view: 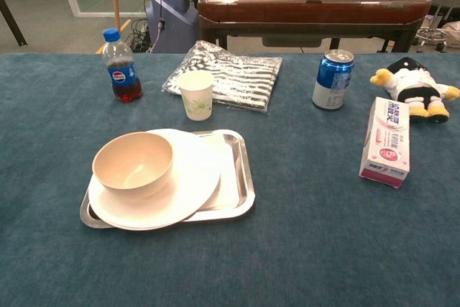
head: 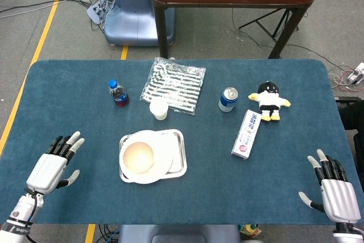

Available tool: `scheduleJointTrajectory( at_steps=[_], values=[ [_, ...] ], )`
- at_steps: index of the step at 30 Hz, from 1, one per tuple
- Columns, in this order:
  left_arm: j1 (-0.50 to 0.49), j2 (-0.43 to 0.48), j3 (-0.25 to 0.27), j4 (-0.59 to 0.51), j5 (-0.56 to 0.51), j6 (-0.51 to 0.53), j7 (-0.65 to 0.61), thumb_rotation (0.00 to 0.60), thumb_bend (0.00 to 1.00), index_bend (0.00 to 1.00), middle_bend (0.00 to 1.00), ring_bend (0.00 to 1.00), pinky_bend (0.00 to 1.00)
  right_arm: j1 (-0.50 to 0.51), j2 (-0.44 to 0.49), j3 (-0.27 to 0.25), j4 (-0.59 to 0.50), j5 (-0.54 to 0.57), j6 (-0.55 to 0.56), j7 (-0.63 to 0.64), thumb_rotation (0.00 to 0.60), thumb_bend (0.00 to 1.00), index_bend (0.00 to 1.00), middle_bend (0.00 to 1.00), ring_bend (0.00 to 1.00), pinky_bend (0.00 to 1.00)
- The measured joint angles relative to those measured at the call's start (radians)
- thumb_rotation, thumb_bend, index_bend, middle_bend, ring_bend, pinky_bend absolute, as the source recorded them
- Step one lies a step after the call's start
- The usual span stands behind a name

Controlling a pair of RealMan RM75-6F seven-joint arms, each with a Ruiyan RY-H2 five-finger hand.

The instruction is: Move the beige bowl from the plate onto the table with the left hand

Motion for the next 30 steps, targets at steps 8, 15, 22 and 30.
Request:
scheduleJointTrajectory(
  at_steps=[8, 15, 22, 30],
  values=[
    [0.001, -0.008, 0.004, -0.004, -0.001, -0.006, 0.024, 0.6, 0.32, 0.02, 0.0, 0.0, 0.0, -0.001, 0.014, -0.006, 0.003, -0.011, -0.002, 0.035, 0.6, 0.24, 0.0, 0.0, 0.0, 0.0],
    [0.0, -0.008, 0.004, -0.009, 0.009, 0.0, 0.037, 0.6, 0.32, 0.02, 0.0, 0.0, 0.0, 0.001, 0.022, -0.004, 0.0, -0.007, -0.01, 0.051, 0.6, 0.25, 0.0, 0.0, 0.0, 0.0],
    [-0.023, 0.01, 0.003, -0.002, 0.002, -0.044, 0.027, 0.6, 0.32, 0.02, 0.0, 0.0, 0.0, 0.013, 0.023, 0.008, -0.003, 0.024, -0.035, 0.053, 0.6, 0.25, 0.0, 0.0, 0.0, 0.0],
    [-0.074, 0.048, -0.002, 0.016, 0.026, -0.102, 0.012, 0.6, 0.32, 0.02, 0.0, 0.0, 0.0, 0.047, 0.012, 0.032, -0.003, 0.099, -0.097, 0.019, 0.6, 0.25, 0.0, 0.0, 0.0, 0.0]
  ],
)
